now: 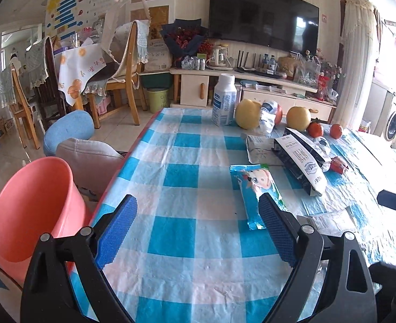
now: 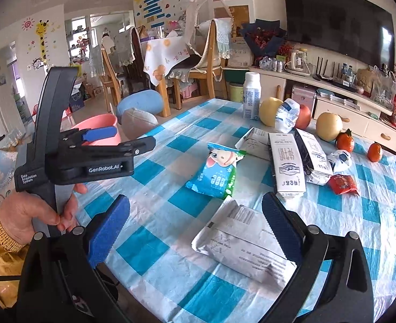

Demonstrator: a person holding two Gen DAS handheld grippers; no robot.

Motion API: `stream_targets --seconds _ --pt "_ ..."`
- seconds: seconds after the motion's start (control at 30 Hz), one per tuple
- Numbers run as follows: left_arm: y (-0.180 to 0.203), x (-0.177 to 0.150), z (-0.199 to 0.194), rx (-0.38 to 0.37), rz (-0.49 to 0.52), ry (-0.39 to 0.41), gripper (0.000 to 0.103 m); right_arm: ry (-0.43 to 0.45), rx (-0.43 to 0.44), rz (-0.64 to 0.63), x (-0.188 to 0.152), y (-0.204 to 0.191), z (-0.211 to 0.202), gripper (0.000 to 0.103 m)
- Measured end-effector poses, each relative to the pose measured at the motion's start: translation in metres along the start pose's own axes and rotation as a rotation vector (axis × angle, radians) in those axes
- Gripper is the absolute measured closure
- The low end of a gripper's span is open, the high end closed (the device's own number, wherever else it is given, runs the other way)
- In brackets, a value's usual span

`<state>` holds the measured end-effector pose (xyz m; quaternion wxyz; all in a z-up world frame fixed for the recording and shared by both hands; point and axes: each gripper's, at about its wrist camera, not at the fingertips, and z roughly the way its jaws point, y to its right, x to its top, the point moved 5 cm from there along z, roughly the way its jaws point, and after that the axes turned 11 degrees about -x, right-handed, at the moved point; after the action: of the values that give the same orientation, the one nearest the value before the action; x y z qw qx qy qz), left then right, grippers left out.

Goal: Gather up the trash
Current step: 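Bring both tools back toward the table, then close left gripper on white milk carton while right gripper closes on red candy bag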

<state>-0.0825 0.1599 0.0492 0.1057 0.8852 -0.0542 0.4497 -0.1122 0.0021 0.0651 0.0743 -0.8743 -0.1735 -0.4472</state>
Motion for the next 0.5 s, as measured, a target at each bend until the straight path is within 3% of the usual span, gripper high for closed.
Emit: stream_targets --seconds 0.17,0.4,0.5 --pt "0.031 0.005 0.005 -0.024 0.050 -0.021 0.012 0.016 -0.046 0.055 -0.004 0.043 -0.008 0.004" --pt "0.090 0.036 0.032 -0.062 0.141 -0.058 0.012 0.019 -0.134 0.178 -0.010 0.119 -0.011 0.004" --pt "0.117 0.053 0.056 -0.128 0.138 -0.098 0.012 0.007 -0.173 0.220 -0.011 0.150 -0.007 0.004"
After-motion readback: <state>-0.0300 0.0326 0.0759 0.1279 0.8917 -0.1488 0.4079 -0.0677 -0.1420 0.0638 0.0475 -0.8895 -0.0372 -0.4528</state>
